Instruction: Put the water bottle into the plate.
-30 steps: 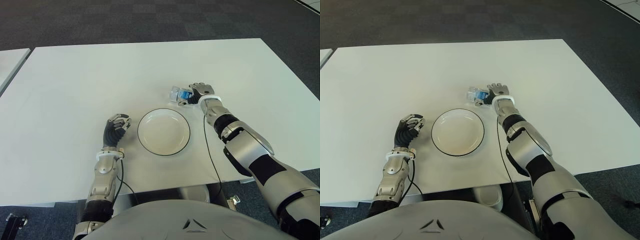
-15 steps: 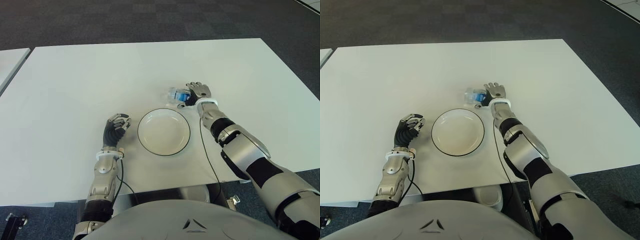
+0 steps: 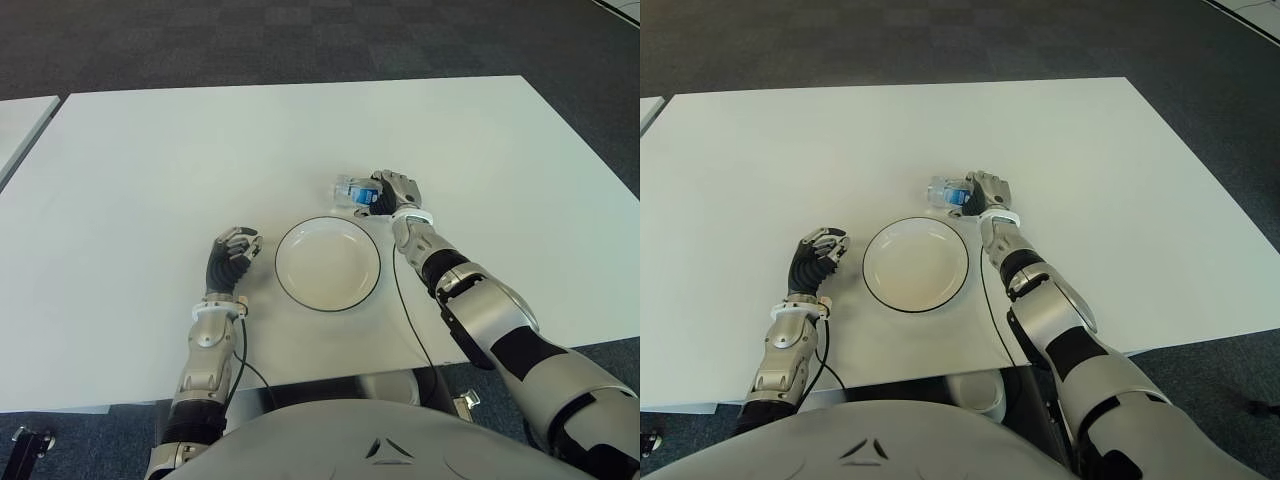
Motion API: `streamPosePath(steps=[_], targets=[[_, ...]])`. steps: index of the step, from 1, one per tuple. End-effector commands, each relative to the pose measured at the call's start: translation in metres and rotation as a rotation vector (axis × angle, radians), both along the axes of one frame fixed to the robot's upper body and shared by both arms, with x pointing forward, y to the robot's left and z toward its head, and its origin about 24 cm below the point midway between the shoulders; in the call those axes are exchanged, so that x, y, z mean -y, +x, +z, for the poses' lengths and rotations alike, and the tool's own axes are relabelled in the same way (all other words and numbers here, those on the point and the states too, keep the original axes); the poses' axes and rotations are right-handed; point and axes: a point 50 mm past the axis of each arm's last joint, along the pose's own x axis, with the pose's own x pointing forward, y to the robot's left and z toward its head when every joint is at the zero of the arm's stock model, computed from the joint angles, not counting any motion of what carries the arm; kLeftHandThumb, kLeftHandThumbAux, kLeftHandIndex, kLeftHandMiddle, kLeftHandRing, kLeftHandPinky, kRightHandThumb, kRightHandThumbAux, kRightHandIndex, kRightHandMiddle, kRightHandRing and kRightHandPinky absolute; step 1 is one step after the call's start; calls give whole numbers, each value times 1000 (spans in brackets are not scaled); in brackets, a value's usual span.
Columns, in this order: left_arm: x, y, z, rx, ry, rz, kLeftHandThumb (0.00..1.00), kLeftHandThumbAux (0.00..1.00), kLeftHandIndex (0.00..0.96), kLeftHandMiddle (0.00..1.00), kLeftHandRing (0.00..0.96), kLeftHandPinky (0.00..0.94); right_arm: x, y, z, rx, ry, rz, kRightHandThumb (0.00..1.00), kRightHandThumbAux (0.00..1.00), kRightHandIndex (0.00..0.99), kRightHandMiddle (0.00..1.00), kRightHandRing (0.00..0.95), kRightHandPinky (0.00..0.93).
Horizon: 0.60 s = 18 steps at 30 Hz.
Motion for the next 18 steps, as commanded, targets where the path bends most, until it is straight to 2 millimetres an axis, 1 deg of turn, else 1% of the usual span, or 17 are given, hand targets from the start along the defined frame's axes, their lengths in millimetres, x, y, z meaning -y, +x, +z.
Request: streamPosePath(steps=[1,2,6,12,18], targets=[[-2,-6,-11,-75,-9,18,712,709,438,785,801,824,-1,-2,-2,7,98,-16,708,722,427,561,578,633],[-2,-6,-11,-75,-8,19,712,710,438,786,802,825,-1,-2,-1,11,108,-16,708,724,430,599,619,674],[-2,-7,-11,-79,-4,22,712,710,438,789,805,825,-1,-3,0,28,154,-22,706,728,434,675,700,752],[-3,-6,-12,-85,-11,25,713,710,438,789,803,819,-1,-3,1,42,226,-35,703,731,436,738,765,799],[-4,-6,-13,-85,-14,31,713,709,438,783,796,814,0,-3,2,49,291,-46,700,732,438,773,795,816]])
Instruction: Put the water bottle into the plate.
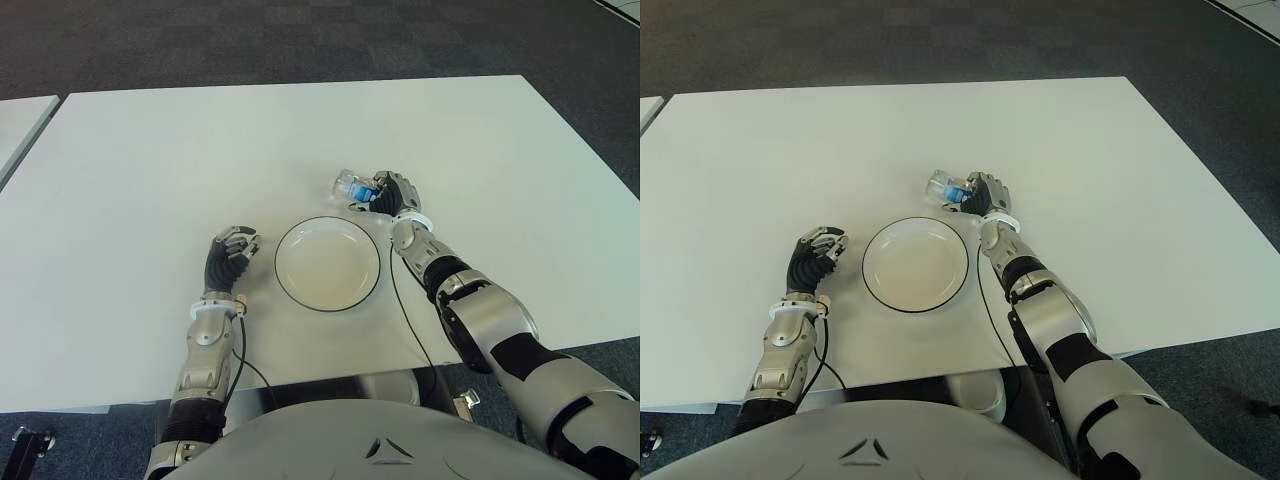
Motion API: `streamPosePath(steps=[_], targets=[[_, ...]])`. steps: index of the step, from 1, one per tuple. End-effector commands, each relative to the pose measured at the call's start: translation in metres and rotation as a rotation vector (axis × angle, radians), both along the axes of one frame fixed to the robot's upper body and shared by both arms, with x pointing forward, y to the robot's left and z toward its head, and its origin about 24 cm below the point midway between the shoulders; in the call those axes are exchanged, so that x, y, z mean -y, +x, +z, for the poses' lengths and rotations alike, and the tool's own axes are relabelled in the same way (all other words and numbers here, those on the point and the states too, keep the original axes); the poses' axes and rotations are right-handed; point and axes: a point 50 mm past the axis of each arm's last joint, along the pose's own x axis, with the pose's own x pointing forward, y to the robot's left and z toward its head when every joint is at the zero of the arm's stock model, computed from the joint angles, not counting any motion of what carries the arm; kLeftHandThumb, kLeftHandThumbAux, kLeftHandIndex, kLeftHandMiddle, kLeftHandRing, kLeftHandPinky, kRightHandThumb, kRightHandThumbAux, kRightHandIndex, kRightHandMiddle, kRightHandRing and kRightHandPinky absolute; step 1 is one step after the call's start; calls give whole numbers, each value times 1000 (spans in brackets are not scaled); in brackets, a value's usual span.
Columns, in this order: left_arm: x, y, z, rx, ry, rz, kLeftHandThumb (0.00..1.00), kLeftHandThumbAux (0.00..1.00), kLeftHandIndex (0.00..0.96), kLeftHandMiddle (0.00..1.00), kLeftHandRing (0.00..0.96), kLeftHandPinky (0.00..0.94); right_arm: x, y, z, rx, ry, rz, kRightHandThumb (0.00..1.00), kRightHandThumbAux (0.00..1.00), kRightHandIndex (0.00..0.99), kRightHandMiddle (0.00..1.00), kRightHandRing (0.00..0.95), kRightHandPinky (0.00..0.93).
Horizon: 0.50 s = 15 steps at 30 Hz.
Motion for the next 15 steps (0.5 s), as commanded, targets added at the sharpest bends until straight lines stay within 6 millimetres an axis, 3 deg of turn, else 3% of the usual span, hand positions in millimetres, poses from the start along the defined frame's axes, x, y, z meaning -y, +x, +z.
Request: streamPosePath(steps=[1,15], targets=[[-1,-8,-14,-82,-17,16,713,709,438,783,796,814,-3,1,4,29,78,-5,699,732,438,775,797,816],[0,-8,-14,-91,-17,37,712,710,438,781,792,810,4,2,7,-6,339,-40,697,731,438,782,793,798]])
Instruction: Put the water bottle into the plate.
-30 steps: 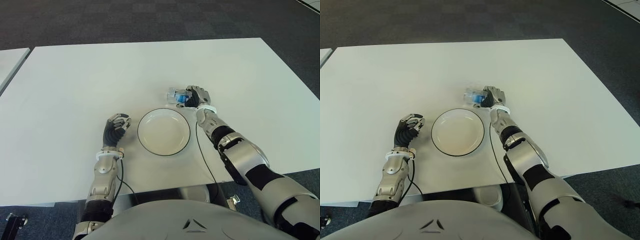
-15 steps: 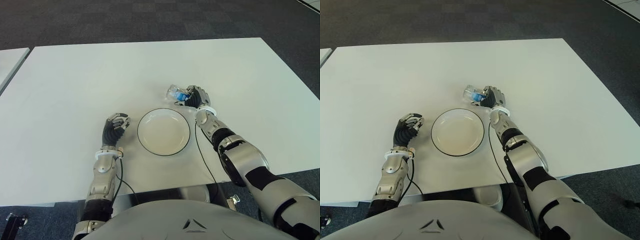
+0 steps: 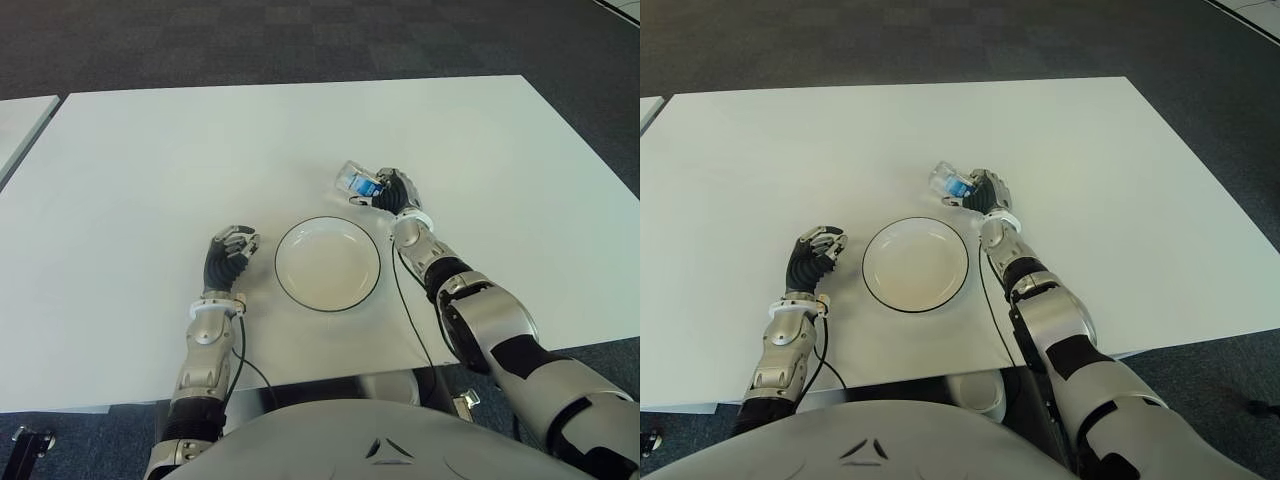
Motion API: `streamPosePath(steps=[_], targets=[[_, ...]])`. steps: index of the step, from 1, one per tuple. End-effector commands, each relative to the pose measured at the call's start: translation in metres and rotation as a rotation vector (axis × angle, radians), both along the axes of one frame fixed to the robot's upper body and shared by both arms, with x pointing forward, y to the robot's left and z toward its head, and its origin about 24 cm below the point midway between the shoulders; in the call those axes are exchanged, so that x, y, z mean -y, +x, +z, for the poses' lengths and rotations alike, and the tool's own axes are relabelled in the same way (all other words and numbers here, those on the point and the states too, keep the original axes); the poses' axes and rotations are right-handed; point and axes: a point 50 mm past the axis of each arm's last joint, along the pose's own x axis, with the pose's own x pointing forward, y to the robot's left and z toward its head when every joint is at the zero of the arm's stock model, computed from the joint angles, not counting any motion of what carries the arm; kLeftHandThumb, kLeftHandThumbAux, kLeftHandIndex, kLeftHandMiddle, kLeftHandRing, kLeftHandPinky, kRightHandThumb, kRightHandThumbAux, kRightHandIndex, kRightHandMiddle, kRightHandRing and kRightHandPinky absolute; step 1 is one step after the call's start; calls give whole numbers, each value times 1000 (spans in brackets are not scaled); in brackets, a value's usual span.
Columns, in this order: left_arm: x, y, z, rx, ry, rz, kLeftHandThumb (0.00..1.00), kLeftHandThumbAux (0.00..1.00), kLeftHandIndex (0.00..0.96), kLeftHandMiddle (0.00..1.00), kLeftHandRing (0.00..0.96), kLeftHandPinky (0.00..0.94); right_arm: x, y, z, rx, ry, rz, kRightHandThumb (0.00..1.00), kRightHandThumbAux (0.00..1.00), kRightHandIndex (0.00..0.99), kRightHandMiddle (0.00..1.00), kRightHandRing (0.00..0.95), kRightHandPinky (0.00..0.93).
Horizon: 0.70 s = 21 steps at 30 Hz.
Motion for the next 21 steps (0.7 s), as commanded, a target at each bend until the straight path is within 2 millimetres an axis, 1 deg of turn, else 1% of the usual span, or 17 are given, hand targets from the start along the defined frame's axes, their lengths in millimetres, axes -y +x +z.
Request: streamPosePath(steps=[1,6,12,21], targets=[[0,-9,-14,-91,-14,28,712,711,438,782,792,810,1,1,4,15,135,-10,697,731,438,782,793,799],[0,-9,-15,-95,-13,27,712,711,438,781,791,808,4,1,6,36,208,-23,697,731,438,786,800,814],[0,-9,-14,-82,-15,22,712,711,438,782,793,813,6,0,13,104,306,-47,699,730,438,805,822,840],[0,-10,-15,-85,-27,23,712,711,437,787,801,822,9,0,25,215,362,-55,701,730,438,809,828,838]])
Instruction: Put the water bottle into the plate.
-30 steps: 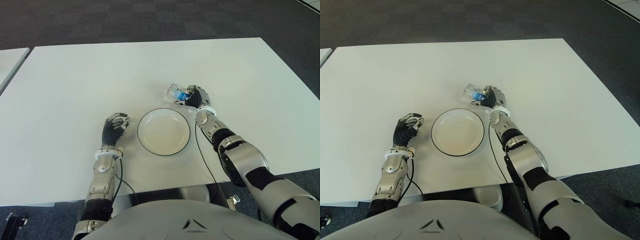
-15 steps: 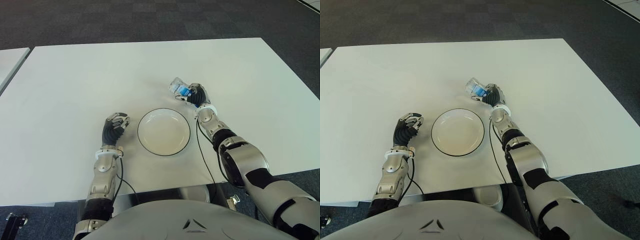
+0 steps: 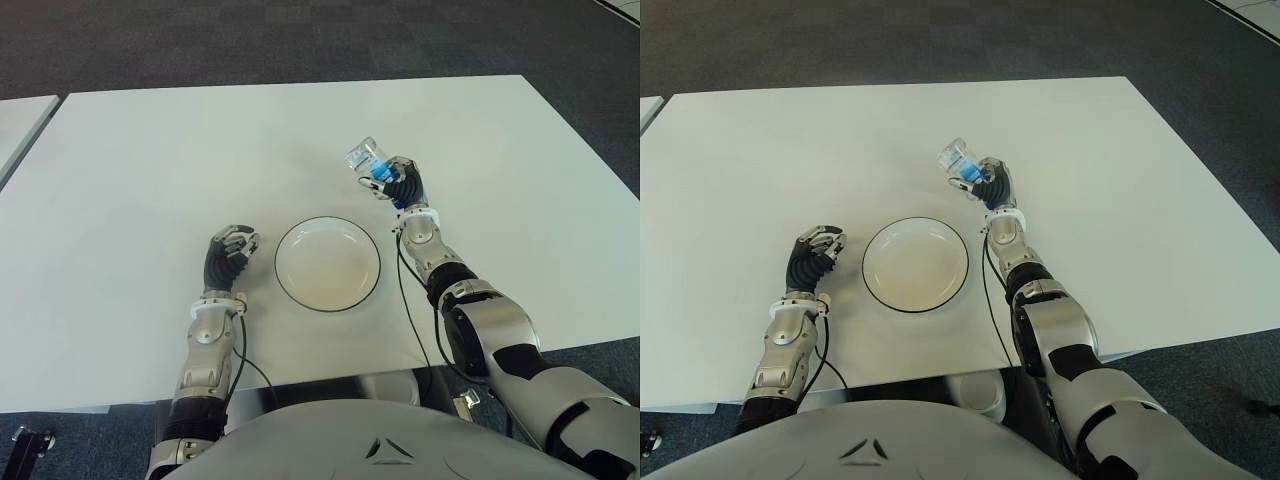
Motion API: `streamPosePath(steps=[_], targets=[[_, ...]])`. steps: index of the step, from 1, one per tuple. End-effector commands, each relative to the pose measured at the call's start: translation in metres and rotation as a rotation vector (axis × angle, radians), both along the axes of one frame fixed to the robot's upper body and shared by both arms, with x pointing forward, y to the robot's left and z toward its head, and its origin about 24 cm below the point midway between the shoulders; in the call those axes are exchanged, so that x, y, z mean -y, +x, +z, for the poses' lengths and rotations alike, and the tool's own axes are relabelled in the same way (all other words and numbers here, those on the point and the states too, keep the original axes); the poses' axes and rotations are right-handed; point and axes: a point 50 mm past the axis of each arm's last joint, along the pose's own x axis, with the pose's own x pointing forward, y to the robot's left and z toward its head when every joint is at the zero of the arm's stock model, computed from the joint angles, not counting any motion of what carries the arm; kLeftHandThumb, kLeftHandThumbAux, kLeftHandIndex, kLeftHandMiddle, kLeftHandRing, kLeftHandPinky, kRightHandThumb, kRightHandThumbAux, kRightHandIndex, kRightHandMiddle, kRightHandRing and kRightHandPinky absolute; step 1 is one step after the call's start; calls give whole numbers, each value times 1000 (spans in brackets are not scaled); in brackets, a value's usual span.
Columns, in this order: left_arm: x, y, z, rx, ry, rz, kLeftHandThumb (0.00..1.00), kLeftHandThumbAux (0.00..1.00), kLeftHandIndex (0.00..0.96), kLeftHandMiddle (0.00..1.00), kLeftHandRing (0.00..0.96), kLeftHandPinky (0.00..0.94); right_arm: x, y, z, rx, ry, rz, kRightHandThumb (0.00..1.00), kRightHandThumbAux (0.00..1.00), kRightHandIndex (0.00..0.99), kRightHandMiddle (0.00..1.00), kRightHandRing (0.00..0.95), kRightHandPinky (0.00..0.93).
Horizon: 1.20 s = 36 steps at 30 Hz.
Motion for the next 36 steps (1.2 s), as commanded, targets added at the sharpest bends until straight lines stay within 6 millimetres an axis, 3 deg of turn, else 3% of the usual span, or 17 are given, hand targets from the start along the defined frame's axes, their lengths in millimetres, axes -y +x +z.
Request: streamPosePath(steps=[1,11,23,36], targets=[[-1,-10,-15,-87,-23,15,712,711,437,787,801,822,-1,0,12,105,59,-11,701,730,438,809,828,838],[-1,-10,-15,-89,-20,22,712,710,438,791,803,821,-4,-6,34,307,75,32,701,730,438,832,842,851],[-2,-10,-16,-91,-31,17,714,709,438,791,805,822,-20,-31,60,506,48,178,703,727,438,879,876,876],[-2,-10,-17,-93,-15,19,714,709,438,789,802,823,-28,-53,66,578,-126,371,705,723,438,910,901,893]])
